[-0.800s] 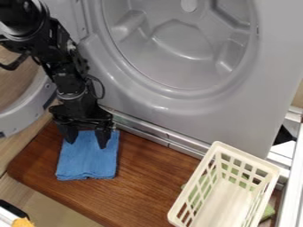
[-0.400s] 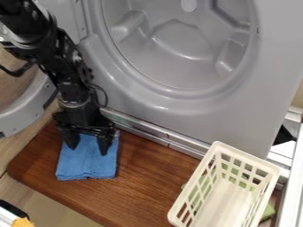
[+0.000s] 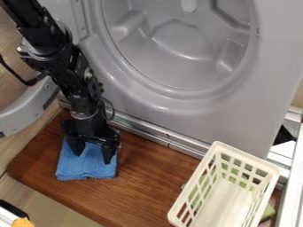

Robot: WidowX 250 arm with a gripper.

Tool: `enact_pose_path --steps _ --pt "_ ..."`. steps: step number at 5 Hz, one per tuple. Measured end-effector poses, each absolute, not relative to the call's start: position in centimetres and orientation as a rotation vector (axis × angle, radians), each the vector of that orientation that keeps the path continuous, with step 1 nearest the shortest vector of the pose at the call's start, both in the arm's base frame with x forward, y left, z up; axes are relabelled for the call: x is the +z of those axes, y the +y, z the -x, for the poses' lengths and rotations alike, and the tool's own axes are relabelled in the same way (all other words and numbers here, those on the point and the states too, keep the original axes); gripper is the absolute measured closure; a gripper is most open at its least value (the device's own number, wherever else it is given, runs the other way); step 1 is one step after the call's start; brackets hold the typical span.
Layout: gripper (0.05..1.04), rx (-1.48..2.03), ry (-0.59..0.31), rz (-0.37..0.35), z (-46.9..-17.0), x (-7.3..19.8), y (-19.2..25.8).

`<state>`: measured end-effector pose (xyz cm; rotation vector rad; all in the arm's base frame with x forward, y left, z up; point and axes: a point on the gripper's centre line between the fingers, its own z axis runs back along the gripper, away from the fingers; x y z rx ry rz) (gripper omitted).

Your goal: Put the blue cloth in the washing machine

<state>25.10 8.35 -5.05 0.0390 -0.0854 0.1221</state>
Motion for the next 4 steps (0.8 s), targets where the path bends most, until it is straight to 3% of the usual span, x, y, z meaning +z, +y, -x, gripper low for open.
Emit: enact_pose_path --steps 3,4 --pt "0.084 0.156 -0.069 -0.047 -24.6 -7.6 8.8" --pt "0.129 0.146 -0.056 -0.044 -24.4 -8.0 8.7"
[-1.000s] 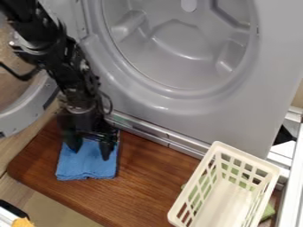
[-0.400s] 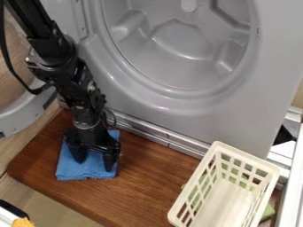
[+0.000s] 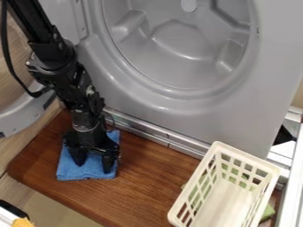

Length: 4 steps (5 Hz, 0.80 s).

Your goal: Put the blue cloth in the washing machine

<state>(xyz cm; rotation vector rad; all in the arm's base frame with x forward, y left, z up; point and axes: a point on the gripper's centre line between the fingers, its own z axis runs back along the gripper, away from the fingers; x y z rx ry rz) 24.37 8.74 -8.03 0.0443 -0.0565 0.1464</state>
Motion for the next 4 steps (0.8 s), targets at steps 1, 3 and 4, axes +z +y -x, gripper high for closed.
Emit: enact_pose_path --steps 1,3,4 --pt "0.371 0.141 -0.051 -0.049 -24.3 -8.1 8.6" --pt "0.850 0.122 -0.039 -0.032 -23.7 -8.0 7.5" --pt "0.962 0.128 -0.036 -0.032 -23.4 -8.0 7.4"
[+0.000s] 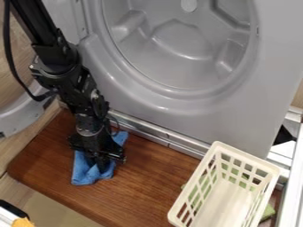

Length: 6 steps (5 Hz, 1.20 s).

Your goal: Put the blue cloth in the washing machine

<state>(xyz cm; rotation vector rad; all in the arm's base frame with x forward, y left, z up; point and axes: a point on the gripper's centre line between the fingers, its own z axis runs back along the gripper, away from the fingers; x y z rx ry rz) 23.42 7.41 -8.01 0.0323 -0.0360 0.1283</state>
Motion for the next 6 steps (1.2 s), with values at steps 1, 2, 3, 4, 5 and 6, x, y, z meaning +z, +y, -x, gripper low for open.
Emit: enact_pose_path --steps 1,2,3,4,5,6 --pt "0.987 0.121 -0.015 -0.012 -21.8 -7.6 6.8" --pt "0.987 0.113 -0.020 -0.029 -21.8 -6.4 5.8" --pt "0.987 0.123 -0.037 -0.012 -21.7 -4.4 4.7" --pt "0.987 0.082 -0.134 0.024 -23.3 -2.0 2.8" --pt "0.987 0.029 -0.192 0.036 -24.9 0.0 1.3" --pt "0.987 0.018 -0.264 0.054 -26.7 2.8 0.4"
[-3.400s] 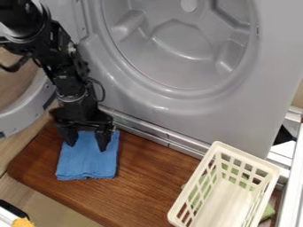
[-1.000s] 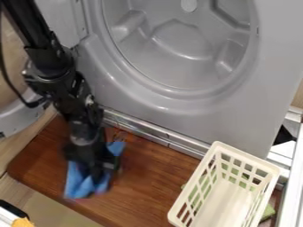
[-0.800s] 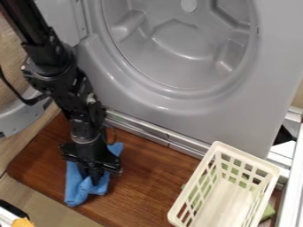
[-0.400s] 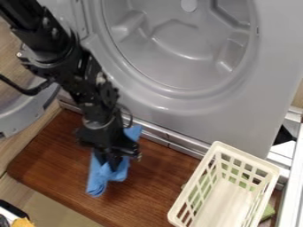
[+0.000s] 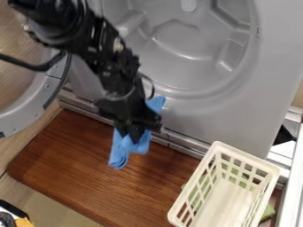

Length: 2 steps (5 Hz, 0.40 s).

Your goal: Put the blue cloth in the washing machine

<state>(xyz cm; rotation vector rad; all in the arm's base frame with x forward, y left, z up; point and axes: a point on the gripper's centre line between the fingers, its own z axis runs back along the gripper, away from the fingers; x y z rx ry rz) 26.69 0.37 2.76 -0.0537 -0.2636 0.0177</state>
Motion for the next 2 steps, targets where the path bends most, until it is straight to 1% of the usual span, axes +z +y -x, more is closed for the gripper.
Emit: enact_pose_path --steps 1,2 --pt "0.987 -0.017 -0.343 0.092 -29.1 5.3 0.0" --pt "0.987 0.000 -0.400 0.103 -31.9 7.8 0.4"
